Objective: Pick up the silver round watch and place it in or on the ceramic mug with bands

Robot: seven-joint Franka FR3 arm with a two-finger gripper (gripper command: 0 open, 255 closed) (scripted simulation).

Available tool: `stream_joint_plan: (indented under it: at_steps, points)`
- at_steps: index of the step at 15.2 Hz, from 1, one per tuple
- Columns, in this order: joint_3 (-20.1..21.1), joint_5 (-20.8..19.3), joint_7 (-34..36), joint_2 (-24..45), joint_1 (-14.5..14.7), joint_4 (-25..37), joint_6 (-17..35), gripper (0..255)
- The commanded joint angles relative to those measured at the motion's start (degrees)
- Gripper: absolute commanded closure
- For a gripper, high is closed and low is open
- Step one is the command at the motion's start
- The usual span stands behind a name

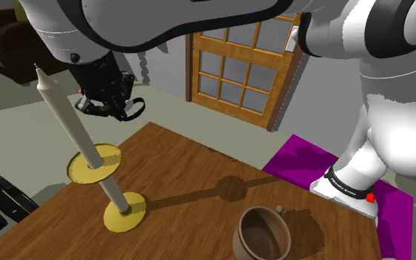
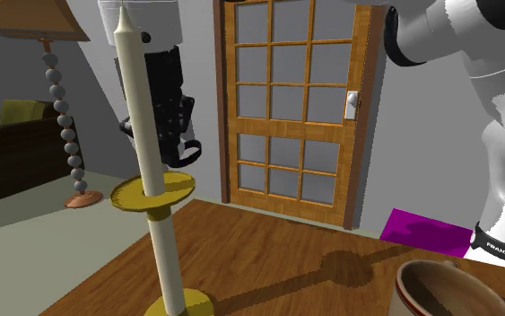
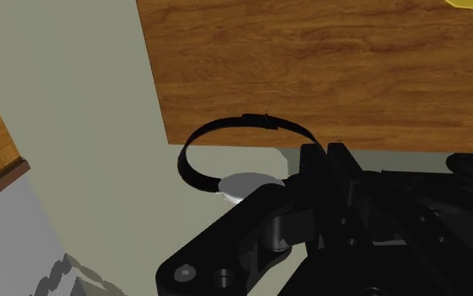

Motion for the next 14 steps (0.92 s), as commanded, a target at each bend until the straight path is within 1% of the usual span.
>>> stream_joint_plan:
  at_steps: [1, 4, 7, 11, 14]
  points:
    - [0.0, -0.1, -0.4, 0.3, 0.6, 1.9, -1.5, 255]
    - [2.1, 2.8, 2.6, -6.9, -2.3, -9.3, 1.9, 255]
    - [4.0, 5.9, 4.8, -13.3, -4.2, -18.1, 4.5, 255]
    - [6.1, 10.3, 6.9, -21.1, -5.8, -27.6, 7.0, 255]
    - [7.5, 13.9, 8.0, -26.7, -6.3, -33.5, 8.3, 255]
